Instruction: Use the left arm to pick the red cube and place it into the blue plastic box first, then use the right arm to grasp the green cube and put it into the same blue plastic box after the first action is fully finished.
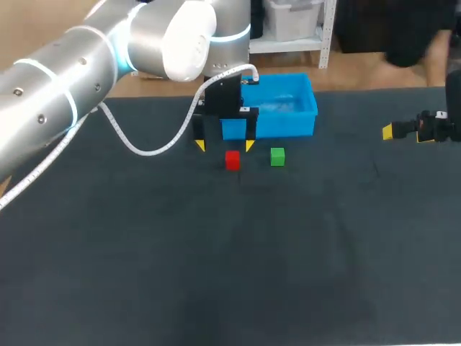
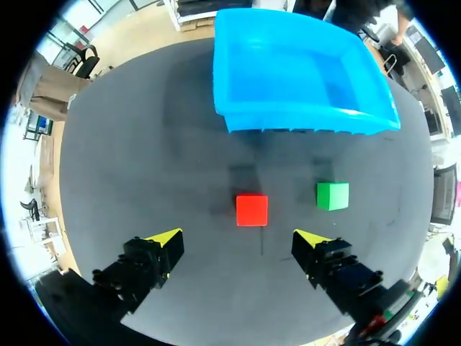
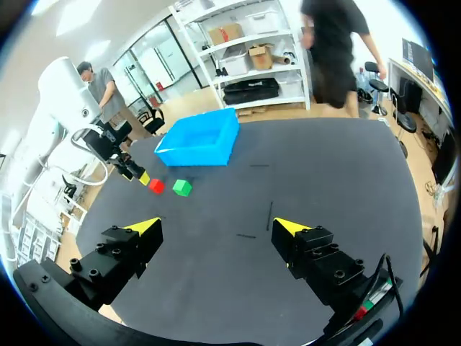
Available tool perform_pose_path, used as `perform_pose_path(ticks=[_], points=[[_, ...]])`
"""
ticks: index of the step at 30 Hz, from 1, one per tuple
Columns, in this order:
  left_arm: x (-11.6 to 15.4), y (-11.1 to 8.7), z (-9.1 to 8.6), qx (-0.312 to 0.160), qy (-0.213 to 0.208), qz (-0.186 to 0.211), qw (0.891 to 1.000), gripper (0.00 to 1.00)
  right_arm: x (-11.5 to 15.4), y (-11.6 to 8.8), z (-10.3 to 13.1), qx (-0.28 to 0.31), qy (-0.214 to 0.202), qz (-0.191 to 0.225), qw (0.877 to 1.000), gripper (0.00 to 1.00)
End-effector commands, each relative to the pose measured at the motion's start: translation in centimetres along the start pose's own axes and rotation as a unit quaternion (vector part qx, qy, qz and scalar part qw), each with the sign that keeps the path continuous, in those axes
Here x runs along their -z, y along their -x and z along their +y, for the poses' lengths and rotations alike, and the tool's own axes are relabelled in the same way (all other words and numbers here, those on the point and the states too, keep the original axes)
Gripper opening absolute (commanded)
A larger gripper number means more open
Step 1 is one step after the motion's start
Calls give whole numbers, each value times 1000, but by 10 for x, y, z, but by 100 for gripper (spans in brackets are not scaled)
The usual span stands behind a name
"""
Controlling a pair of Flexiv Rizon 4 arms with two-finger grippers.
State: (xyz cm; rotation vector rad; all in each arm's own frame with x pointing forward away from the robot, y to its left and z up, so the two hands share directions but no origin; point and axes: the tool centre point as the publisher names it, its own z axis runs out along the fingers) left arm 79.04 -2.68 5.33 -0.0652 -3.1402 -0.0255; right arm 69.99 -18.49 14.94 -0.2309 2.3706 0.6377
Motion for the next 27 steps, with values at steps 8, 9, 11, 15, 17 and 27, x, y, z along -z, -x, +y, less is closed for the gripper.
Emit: perform_pose_path(ticks=[8,9,11,15,17,27], points=[[-10,10,-4,-3,4,24,1000,100,0,0,0,0,-1,1,1000,100],[-11,9,-4,-3,4,25,1000,100,0,0,0,0,-1,1,1000,100],[-12,8,-3,-3,4,28,1000,100,0,0,0,0,-1,1,1000,100],[-17,7,-2,-3,5,32,999,100,0,0,0,0,-1,1,1000,100],[-18,6,-2,-3,4,34,999,100,0,0,0,0,-1,1,1000,100],[-29,4,-3,0,2,41,999,100,0,0,0,0,-1,1,1000,100]])
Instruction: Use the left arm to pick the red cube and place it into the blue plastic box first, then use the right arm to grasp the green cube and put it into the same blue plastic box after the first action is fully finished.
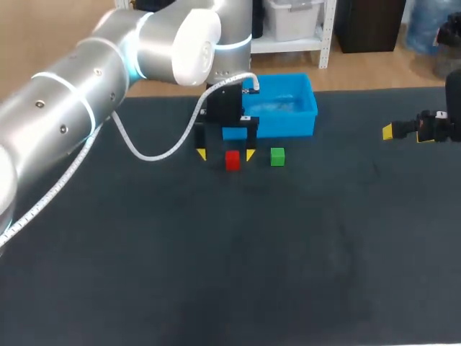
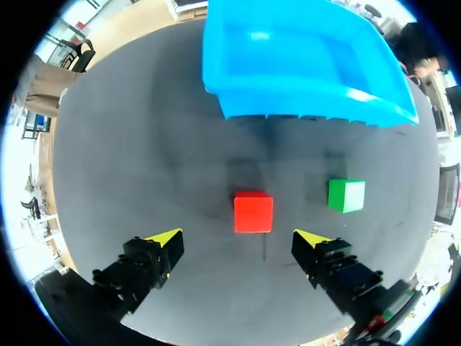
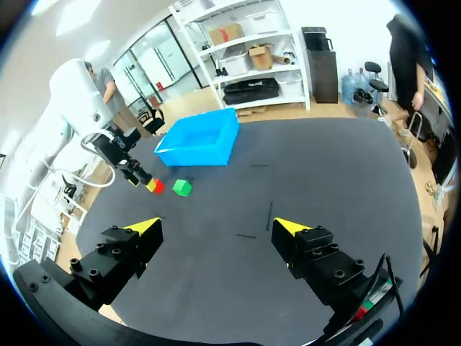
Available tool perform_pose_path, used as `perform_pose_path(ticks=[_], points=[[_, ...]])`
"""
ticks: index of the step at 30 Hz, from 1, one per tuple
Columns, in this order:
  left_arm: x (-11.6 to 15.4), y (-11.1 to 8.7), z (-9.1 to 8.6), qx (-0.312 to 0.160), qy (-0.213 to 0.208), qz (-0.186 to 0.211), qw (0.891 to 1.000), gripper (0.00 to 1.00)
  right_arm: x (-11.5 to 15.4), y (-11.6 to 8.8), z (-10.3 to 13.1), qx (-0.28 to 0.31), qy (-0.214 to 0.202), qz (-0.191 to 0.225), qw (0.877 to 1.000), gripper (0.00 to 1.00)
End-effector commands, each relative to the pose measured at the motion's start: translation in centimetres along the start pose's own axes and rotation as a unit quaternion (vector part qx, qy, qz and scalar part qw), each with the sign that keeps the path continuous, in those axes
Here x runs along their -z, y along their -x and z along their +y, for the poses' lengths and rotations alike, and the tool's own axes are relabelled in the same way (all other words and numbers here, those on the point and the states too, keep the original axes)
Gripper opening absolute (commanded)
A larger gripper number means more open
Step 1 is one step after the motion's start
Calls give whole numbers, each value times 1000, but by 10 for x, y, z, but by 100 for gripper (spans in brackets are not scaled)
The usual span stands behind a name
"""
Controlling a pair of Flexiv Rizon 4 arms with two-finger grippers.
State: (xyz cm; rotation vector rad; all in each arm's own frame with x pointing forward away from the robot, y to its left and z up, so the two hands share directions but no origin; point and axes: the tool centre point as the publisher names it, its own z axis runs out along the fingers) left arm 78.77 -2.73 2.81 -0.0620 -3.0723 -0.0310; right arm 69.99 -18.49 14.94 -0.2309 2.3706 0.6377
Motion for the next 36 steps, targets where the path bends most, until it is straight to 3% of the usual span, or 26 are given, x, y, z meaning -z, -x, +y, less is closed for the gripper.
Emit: perform_pose_path(ticks=[1,36], points=[[-5,8,-2,0,1,8,1000,100,0,0,0,0,-1,1,1000,100],[-26,19,-2,-2,0,23,1000,100,0,0,0,0,-1,1,1000,100]])
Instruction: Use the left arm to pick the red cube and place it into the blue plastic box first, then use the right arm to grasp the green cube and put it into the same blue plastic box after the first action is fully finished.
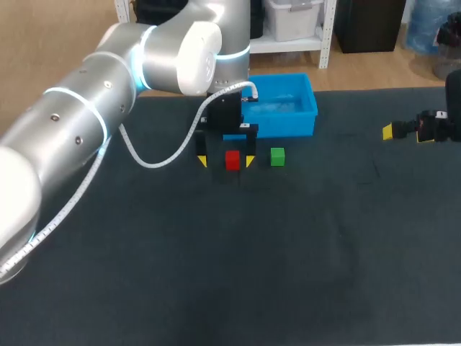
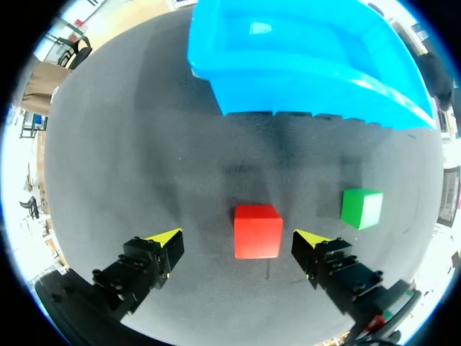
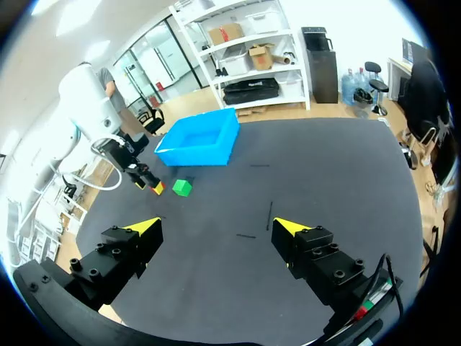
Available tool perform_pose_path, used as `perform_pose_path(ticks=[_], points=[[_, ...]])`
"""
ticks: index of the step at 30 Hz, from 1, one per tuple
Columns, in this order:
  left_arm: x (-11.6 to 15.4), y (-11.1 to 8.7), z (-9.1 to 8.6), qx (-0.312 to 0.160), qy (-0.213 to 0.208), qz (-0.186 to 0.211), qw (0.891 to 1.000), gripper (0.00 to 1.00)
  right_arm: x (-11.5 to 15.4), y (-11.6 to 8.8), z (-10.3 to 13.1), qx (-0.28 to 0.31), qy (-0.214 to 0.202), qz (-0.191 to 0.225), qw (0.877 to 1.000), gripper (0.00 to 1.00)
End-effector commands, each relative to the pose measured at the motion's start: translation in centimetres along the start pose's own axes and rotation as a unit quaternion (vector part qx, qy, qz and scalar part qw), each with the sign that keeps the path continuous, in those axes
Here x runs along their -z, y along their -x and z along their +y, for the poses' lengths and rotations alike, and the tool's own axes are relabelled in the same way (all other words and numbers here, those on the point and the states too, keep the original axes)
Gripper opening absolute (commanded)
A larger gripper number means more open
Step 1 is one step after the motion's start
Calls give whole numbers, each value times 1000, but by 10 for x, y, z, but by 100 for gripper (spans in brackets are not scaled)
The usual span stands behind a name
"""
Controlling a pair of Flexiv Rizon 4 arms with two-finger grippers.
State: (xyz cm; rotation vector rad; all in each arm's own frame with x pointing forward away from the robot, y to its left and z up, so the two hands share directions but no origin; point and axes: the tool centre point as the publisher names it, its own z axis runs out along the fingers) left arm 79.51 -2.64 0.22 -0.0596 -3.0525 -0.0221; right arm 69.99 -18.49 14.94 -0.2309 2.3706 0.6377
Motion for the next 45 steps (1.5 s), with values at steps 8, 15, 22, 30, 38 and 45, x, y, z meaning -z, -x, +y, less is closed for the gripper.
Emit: perform_pose_path(ticks=[8,15,22,30,38,45], points=[[-2,12,-3,-1,4,11,1000,100,0,0,0,0,-1,1,1000,100],[-5,13,-4,0,4,11,1000,100,0,0,0,0,-1,1,1000,100],[-7,11,-4,1,4,13,1000,100,0,0,0,0,-1,1,1000,100],[-8,10,-3,7,1,11,1000,0,0,0,0,0,-1,1,1000,100],[-9,11,-2,9,-2,11,1000,0,0,0,0,0,-1,1,1000,100],[-6,8,-2,7,-4,9,1000,0,0,0,0,0,-1,1,1000,100]])
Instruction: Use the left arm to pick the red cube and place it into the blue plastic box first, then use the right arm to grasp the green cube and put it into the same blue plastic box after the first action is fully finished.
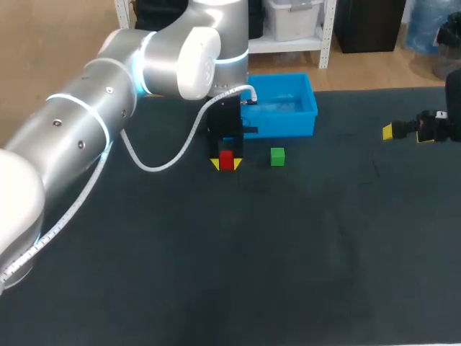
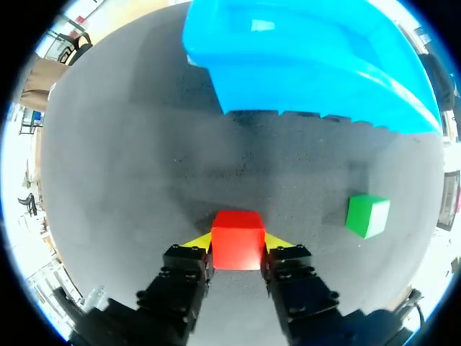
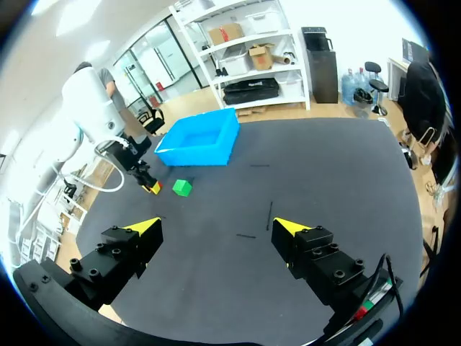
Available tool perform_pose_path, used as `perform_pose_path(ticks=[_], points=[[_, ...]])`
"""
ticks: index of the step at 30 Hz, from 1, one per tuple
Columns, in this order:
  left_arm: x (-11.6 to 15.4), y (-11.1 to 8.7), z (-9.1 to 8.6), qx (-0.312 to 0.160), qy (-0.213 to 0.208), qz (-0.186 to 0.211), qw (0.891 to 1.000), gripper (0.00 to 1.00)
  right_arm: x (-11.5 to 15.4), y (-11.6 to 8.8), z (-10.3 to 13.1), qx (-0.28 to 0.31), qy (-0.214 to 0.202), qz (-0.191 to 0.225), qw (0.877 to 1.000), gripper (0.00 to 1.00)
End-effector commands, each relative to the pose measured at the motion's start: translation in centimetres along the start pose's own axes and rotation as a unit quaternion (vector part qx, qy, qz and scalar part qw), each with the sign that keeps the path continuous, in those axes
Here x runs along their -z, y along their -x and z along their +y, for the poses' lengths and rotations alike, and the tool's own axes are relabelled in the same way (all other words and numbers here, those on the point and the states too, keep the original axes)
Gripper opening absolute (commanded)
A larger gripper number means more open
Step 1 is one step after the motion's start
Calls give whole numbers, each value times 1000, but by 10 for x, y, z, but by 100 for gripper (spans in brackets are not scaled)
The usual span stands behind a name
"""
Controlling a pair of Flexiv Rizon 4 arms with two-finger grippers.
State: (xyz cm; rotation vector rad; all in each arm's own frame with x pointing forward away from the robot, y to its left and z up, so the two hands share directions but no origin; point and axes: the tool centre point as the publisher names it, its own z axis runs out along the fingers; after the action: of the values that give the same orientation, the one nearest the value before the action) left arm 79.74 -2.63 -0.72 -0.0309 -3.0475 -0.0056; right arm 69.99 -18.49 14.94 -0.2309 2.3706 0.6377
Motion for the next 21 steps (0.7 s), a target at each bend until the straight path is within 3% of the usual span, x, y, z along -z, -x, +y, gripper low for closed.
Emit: perform_pose_path(ticks=[1,21], points=[[4,4,-2,-3,3,6,1000,0,0,0,0,0,-1,1,1000,100],[35,-4,11,-12,3,-16,1000,0,0,0,0,0,-1,1,1000,100]])
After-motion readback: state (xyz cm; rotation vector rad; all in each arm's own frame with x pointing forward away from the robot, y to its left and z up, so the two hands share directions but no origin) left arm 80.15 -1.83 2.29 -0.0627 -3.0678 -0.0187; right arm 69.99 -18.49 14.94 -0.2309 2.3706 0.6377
